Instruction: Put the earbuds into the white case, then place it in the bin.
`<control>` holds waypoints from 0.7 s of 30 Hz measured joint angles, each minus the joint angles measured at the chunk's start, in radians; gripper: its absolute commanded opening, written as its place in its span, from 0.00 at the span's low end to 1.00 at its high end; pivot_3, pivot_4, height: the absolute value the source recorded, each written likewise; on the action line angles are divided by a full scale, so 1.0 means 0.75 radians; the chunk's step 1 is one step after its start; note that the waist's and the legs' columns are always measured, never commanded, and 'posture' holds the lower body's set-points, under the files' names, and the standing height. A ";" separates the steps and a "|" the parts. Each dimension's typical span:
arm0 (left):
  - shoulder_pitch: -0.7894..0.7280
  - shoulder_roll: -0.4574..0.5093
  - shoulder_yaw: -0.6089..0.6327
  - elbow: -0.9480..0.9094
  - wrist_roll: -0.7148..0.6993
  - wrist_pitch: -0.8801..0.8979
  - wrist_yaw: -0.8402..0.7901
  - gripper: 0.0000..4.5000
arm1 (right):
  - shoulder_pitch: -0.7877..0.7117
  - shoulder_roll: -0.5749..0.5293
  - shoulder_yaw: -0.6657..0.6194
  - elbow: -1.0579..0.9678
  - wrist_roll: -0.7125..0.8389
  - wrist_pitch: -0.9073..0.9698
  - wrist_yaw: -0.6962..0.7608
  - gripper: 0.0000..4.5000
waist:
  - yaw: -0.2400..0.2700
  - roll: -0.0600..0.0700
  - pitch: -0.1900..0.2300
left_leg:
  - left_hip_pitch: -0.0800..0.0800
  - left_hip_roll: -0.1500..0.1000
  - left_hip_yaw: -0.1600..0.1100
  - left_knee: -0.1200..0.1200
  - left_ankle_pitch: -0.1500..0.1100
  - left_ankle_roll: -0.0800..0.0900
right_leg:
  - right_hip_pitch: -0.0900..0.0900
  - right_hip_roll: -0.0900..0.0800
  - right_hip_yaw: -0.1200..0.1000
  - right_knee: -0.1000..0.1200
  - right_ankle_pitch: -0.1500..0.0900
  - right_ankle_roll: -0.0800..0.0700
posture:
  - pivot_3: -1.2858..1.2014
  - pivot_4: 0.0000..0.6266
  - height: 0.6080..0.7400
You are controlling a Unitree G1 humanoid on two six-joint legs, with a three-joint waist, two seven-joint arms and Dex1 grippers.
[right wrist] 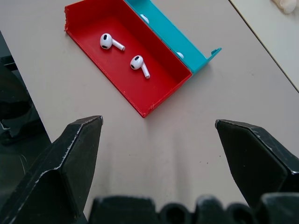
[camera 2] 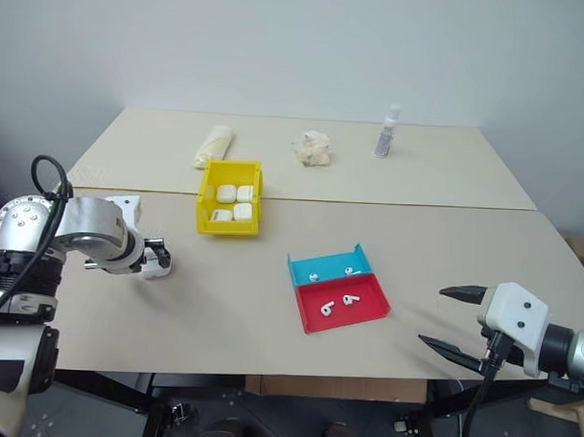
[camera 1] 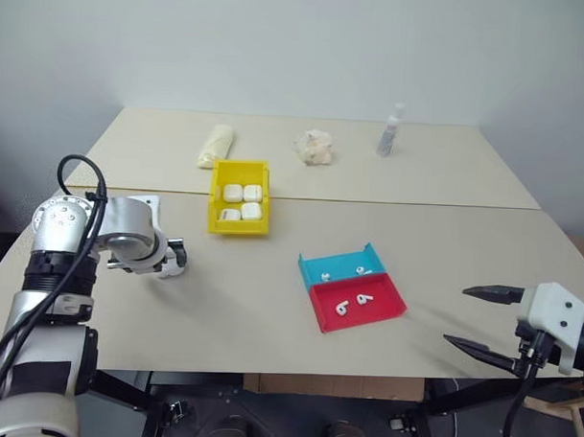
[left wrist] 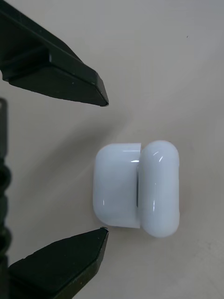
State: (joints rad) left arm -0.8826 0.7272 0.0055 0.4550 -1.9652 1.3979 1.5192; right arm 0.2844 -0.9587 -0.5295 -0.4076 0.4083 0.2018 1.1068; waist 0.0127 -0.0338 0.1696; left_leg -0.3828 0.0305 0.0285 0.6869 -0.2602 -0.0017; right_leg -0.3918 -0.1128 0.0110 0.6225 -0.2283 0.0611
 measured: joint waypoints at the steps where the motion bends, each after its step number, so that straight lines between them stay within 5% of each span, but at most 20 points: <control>1: 0.000 -0.014 0.005 0.000 0.000 -0.005 0.004 1.00 | 0.001 0.000 0.000 -0.002 0.000 0.002 0.000 0.99 | 0.000 0.000 0.000 | 0.000 0.000 0.000 0.000 0.000 0.000 | 0.000 0.000 0.000 0.000 0.000 0.000 | 0.52 0.24 1.00; 21: 0.035 -0.030 0.020 -0.016 0.000 -0.117 0.064 1.00 | 0.001 0.006 -0.003 -0.023 -0.001 0.032 -0.024 0.99 | 0.001 0.000 0.000 | -0.001 0.000 -0.001 -0.001 0.000 -0.001 | -0.001 0.000 -0.001 -0.001 0.000 0.000 | 0.52 0.24 1.00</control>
State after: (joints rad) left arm -0.8566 0.7050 0.0209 0.4427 -1.9654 1.3101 1.5671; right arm 0.2849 -0.9544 -0.5321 -0.4250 0.4072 0.2262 1.0888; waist 0.0134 -0.0341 0.1697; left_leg -0.3835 0.0304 0.0281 0.6862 -0.2600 -0.0021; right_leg -0.3923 -0.1128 0.0106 0.6218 -0.2283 0.0611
